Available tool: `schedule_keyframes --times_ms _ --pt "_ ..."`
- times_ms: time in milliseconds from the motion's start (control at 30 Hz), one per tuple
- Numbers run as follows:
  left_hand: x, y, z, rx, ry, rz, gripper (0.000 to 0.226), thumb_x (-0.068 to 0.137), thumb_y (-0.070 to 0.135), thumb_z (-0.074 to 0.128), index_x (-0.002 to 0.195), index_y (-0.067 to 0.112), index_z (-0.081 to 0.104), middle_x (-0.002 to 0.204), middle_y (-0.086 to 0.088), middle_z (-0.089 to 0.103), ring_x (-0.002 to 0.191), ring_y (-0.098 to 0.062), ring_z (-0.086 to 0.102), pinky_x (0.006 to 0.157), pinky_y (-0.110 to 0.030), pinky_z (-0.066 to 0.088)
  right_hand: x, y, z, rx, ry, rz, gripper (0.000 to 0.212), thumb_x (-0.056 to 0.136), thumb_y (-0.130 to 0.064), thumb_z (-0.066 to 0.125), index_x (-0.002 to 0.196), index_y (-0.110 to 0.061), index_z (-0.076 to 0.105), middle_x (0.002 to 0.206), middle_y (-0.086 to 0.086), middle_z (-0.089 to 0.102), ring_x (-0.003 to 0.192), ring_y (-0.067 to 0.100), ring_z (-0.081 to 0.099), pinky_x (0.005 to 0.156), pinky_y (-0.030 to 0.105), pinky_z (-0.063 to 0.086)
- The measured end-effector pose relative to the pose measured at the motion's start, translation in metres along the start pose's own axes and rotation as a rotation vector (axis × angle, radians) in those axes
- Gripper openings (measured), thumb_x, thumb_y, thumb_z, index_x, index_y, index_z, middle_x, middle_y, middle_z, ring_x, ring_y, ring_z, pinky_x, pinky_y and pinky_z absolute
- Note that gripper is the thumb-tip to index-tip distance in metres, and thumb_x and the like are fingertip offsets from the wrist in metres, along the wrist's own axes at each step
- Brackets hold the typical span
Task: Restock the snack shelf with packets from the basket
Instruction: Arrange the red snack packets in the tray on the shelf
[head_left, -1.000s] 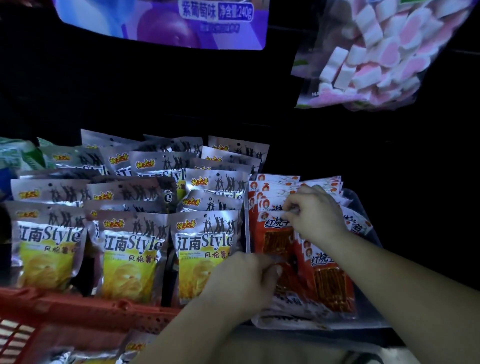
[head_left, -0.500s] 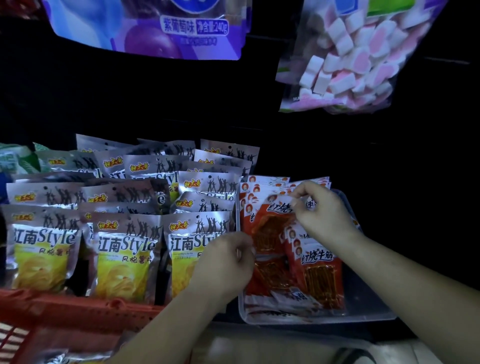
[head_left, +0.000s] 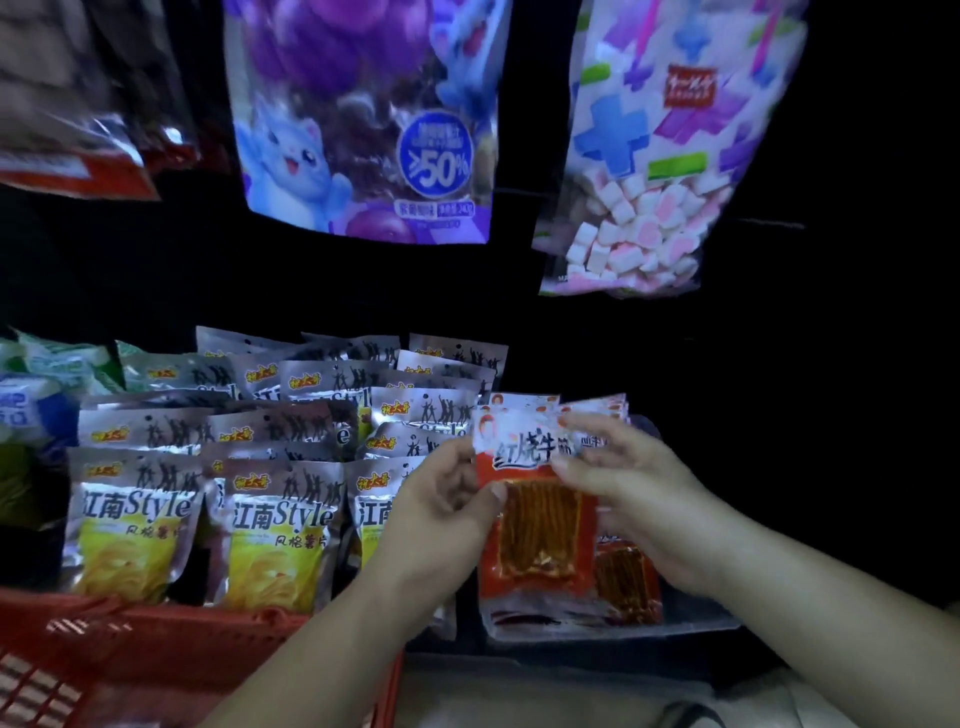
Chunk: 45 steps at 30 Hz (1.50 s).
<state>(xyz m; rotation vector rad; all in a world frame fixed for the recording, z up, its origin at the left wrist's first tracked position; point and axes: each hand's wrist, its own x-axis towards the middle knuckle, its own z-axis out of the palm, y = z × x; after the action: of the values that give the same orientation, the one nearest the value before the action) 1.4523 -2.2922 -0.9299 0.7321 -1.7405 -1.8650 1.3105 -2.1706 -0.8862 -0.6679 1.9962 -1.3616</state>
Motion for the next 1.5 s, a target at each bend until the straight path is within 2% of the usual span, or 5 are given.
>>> schedule_keyframes --times_ms 433,600,933,1233,1500 --pt "-0.062 0.114 -0.029 0.123 -0.124 0.089 0.059 0.091 -0.006 0.065 0.13 0.036 0.055 0.099 0.006 0.072 0.062 -0.02 0.062 0.054 -0.028 0.049 -0.112 -0.081 0.04 -0.054 0.222 -0.201 0.071 0.096 -0.004 0.068 0.149 -0.044 0.042 0.15 -0.02 0.041 0.091 -0.03 0.051 0.074 0.002 0.048" --pt "-0.085 0.121 -0.07 0.483 -0.115 0.198 0.057 0.085 0.022 0.083 0.125 0.05 0.052 0.117 0.019 0.059 0.098 0.006 0.061 0.082 -0.007 0.05 -0.119 -0.073 0.055 -0.12 -0.13 -0.282 0.08 0.095 -0.005 0.071 0.136 -0.068 0.042 0.144 -0.052 0.029 0.136 -0.03 0.017 0.106 0.001 0.027" --pt "-0.082 0.129 -0.101 0.434 0.072 0.167 0.042 0.095 0.023 0.072 0.132 0.041 0.064 0.114 0.026 0.06 0.088 0.021 0.057 0.068 0.002 0.044 -0.092 -0.075 0.055 -0.114 -0.198 -0.173 0.065 0.093 -0.018 0.073 0.143 -0.053 0.05 0.109 0.022 0.07 0.102 0.036 0.071 0.09 0.054 0.06" --pt "-0.101 0.116 -0.083 0.251 0.03 -0.018 0.075 0.091 0.025 0.076 0.148 0.05 0.034 0.108 0.018 0.07 0.086 -0.01 0.073 0.074 -0.032 0.062 -0.094 -0.066 0.06 0.158 0.07 -0.106 0.05 0.091 -0.011 0.076 0.126 -0.045 0.065 0.085 -0.019 0.075 0.086 -0.018 0.066 0.087 0.019 0.048" --pt "-0.104 0.115 -0.078 0.223 0.012 -0.107 0.07 0.088 0.027 0.08 0.142 0.053 0.045 0.126 0.013 0.061 0.095 -0.005 0.073 0.076 -0.025 0.061 -0.102 -0.072 0.055 0.255 0.069 -0.111 0.053 0.096 -0.007 0.068 0.13 -0.047 0.062 0.102 -0.001 0.08 0.099 0.01 0.075 0.085 0.025 0.057"
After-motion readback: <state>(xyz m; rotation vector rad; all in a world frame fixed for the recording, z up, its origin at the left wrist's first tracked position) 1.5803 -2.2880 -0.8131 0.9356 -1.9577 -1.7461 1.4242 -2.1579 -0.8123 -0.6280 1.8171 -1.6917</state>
